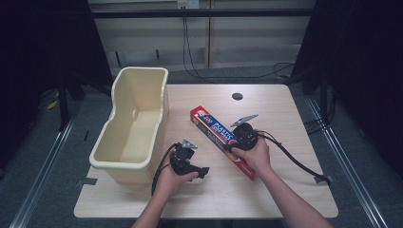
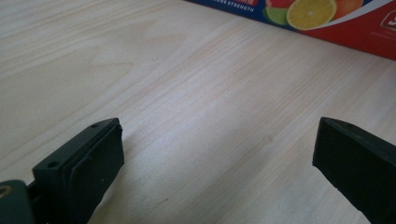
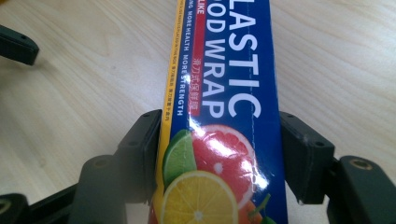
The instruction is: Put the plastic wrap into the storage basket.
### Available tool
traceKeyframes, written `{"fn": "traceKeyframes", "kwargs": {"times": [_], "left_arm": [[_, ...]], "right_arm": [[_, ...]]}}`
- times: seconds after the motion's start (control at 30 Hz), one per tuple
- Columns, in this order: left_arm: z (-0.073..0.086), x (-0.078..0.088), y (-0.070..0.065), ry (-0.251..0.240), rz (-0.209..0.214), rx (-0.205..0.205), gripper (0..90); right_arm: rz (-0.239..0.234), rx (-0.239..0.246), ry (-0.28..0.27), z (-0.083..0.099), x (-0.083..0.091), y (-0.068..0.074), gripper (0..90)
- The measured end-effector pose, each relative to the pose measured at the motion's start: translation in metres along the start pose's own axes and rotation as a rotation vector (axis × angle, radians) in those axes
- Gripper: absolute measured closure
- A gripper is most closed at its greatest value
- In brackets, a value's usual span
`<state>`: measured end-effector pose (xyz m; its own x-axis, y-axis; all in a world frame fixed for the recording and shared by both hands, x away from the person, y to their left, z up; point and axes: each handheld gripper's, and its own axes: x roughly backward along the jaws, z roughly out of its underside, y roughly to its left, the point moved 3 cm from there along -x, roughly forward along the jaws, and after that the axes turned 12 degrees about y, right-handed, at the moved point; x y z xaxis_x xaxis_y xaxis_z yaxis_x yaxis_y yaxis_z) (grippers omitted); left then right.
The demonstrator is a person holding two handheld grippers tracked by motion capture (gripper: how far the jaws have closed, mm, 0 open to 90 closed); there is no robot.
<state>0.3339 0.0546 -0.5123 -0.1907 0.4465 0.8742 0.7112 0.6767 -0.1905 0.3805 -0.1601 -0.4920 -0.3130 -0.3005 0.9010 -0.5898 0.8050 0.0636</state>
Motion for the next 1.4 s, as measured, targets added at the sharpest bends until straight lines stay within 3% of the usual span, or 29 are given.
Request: {"fn": "traceKeyframes", "kwargs": {"times": [0.27,0.43,0.47,0.53,0.6,0.67,0.73,0.8,0.93,1.0,1.07,1.13,1.17,1.23,1.27,1.3,1.4], "left_arm": [[-0.003,0.007,-0.002,-0.028,0.011,0.010,0.7],[-0.007,0.013,-0.005,-0.035,0.018,-0.003,0.4],[-0.008,0.015,-0.006,-0.057,0.032,0.007,0.4],[-0.011,0.021,-0.005,-0.047,0.035,-0.011,0.3],[-0.017,0.025,-0.007,-0.058,0.040,-0.023,0.2],[-0.018,0.027,-0.007,-0.049,0.030,-0.043,0.3],[-0.023,0.032,-0.010,-0.055,0.054,-0.078,0.2],[-0.027,0.037,-0.011,-0.055,0.061,-0.077,0.0],[-0.036,0.046,-0.011,-0.039,0.041,-0.108,0.0],[-0.049,0.058,-0.012,-0.027,0.027,-0.161,0.0],[-0.058,0.066,-0.011,-0.016,0.018,-0.179,1.8],[-0.063,0.069,-0.011,-0.012,0.013,-0.189,2.0],[-0.067,0.070,-0.011,-0.010,0.015,-0.200,2.0],[-0.075,0.075,-0.011,0.010,0.002,-0.235,2.1],[-0.083,0.078,-0.013,0.012,-0.004,-0.268,3.2],[-0.083,0.078,-0.013,0.012,-0.004,-0.268,3.4],[-0.096,0.077,-0.017,0.044,-0.004,-0.332,3.4]], "right_arm": [[0.021,0.005,0.011,0.000,0.000,0.002,41.3],[0.027,0.048,0.005,0.005,0.005,0.001,43.3],[0.027,0.048,0.005,0.005,0.005,0.001,43.3],[0.031,0.074,-0.021,0.008,0.010,0.000,43.5],[0.005,0.104,-0.027,0.011,0.022,-0.004,43.4],[-0.006,0.150,-0.026,0.012,0.031,-0.005,43.3],[-0.028,0.178,-0.018,0.015,0.038,-0.006,43.2],[-0.026,0.225,-0.017,0.018,0.044,-0.008,43.0],[-0.047,0.247,-0.016,0.023,0.053,-0.010,43.0],[-0.070,0.273,-0.014,0.029,0.059,-0.013,43.0],[-0.078,0.291,0.000,0.031,0.061,-0.014,42.9],[-0.078,0.300,0.008,0.033,0.063,-0.014,42.9],[-0.101,0.314,-0.001,0.034,0.064,-0.015,42.9],[-0.108,0.317,-0.006,0.035,0.065,-0.015,42.9],[-0.108,0.352,0.003,0.037,0.068,-0.016,42.9],[-0.120,0.363,0.000,0.038,0.069,-0.015,42.8],[-0.138,0.384,0.000,0.039,0.073,-0.015,42.8]]}}
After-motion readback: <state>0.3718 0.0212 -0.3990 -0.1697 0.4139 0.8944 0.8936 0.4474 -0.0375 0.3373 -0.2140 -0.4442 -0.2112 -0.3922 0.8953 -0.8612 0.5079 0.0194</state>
